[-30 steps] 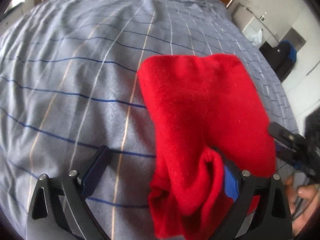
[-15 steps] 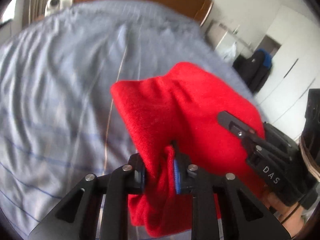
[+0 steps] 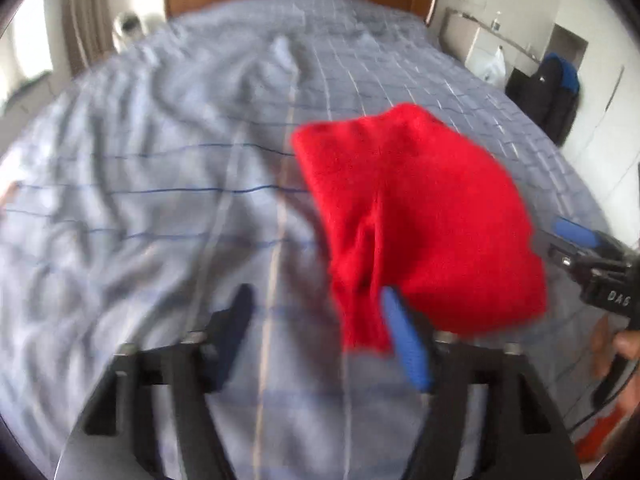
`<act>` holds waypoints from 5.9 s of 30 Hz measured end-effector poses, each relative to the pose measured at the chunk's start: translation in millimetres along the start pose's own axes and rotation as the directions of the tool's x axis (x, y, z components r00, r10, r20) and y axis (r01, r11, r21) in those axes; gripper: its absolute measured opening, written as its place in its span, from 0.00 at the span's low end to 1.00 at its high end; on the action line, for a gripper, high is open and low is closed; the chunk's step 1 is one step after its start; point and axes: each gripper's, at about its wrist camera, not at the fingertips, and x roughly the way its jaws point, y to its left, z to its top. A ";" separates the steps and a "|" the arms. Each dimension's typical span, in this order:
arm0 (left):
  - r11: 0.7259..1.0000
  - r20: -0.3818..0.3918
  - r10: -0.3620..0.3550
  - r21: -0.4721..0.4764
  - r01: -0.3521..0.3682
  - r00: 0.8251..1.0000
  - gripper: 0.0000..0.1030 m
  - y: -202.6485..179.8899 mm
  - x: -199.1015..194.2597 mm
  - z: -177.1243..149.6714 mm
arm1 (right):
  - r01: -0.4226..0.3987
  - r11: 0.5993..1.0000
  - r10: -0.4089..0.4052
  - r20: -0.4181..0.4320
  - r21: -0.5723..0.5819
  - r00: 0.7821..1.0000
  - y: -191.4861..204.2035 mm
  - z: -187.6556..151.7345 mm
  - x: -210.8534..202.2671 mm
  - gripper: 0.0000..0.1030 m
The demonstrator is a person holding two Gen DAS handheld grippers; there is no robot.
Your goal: Fold small clothes
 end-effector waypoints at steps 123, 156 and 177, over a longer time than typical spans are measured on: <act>0.979 0.000 0.203 0.029 -0.203 0.979 1.00 -80.0 -154.0 -94.2 | 0.140 0.985 -0.140 0.004 -0.099 0.990 59.8 -125.1 -194.4 0.99; 0.973 0.040 0.230 0.006 -0.231 0.972 1.00 -78.8 -176.1 -73.6 | 0.100 0.990 -0.093 0.071 -0.095 0.993 67.7 -103.7 -210.9 0.99; 0.986 0.029 0.168 -0.024 -0.167 0.985 1.00 -74.2 -175.8 -73.0 | 0.108 0.989 -0.103 0.055 -0.097 0.993 69.6 -111.6 -209.8 0.99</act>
